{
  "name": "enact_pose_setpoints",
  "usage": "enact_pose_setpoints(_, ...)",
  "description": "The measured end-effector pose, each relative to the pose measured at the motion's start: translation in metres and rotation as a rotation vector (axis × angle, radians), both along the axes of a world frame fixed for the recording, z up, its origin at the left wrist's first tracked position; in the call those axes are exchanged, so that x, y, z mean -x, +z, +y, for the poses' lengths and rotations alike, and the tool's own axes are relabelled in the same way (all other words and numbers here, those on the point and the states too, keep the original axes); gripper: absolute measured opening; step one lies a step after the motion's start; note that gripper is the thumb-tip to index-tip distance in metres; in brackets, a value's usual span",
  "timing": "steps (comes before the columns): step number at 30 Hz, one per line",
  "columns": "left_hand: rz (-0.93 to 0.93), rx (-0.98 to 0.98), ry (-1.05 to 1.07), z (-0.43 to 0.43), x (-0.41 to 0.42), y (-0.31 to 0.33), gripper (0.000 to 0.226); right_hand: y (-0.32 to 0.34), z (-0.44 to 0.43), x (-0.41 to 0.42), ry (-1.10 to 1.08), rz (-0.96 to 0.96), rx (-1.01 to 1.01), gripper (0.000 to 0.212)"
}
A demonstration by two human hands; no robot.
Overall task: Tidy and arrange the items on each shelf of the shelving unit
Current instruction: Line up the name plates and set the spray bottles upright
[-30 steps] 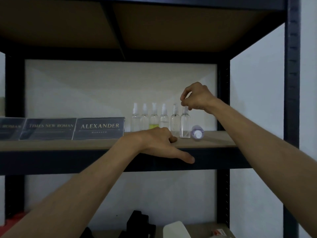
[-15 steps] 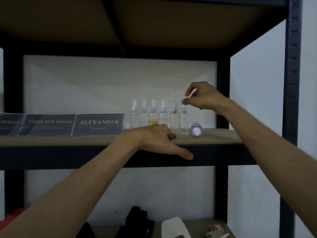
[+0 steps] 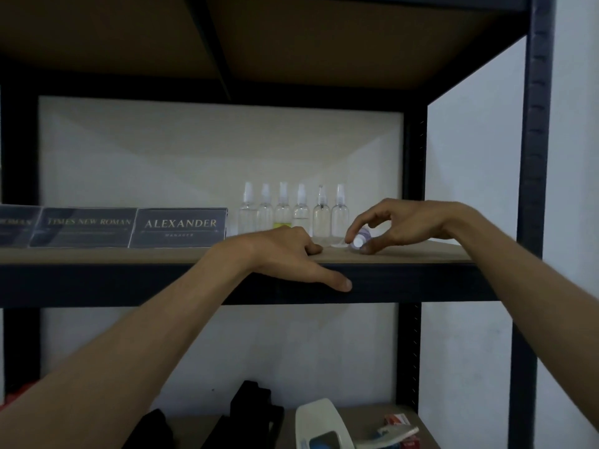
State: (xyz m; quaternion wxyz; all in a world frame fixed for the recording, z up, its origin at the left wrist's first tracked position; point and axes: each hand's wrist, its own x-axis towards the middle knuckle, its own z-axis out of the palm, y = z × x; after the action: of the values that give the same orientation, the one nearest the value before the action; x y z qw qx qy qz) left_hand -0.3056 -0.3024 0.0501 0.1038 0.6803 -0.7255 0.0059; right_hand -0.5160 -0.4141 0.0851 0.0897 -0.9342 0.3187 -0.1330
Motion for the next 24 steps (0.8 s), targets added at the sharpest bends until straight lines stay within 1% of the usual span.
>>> enact_pose_setpoints(3, 0.001, 0.009, -0.003, 0.002, 0.0, 0.0, 0.108, 0.0, -0.004, 0.0, 0.043, -0.068, 0.076, 0.021)
enact_pose_setpoints(5, 0.007, 0.009, -0.007, 0.003, 0.0, 0.001, 0.108, 0.005, -0.004, -0.001, 0.054, -0.226, 0.128, 0.023)
enact_pose_setpoints(7, 0.002, 0.01, -0.008, 0.003, 0.0, 0.001, 0.107, 0.012, -0.006, -0.004, 0.013, -0.421, 0.23, 0.025)
enact_pose_setpoints(9, -0.001, 0.013, -0.007, 0.003, 0.0, 0.001, 0.105, 0.019, -0.011, -0.01, -0.046, -0.551, 0.291, 0.025)
enact_pose_setpoints(12, -0.003, 0.026, -0.011, 0.004, 0.001, 0.001, 0.103, 0.024, -0.021, -0.021, -0.166, -0.651, 0.215, 0.028)
enact_pose_setpoints(16, 0.003, 0.037, -0.018, 0.006, 0.0, 0.0, 0.102, 0.025, -0.034, -0.032, -0.278, -0.71, 0.087, 0.035)
enact_pose_setpoints(21, -0.002, 0.045, -0.025, 0.007, -0.001, -0.001, 0.103, 0.022, -0.038, -0.039, -0.31, -0.757, 0.058, 0.04)
enact_pose_setpoints(24, 0.0, 0.075, -0.035, 0.006, -0.001, -0.002, 0.102, 0.018, -0.035, -0.04, -0.329, -0.825, 0.064, 0.04)
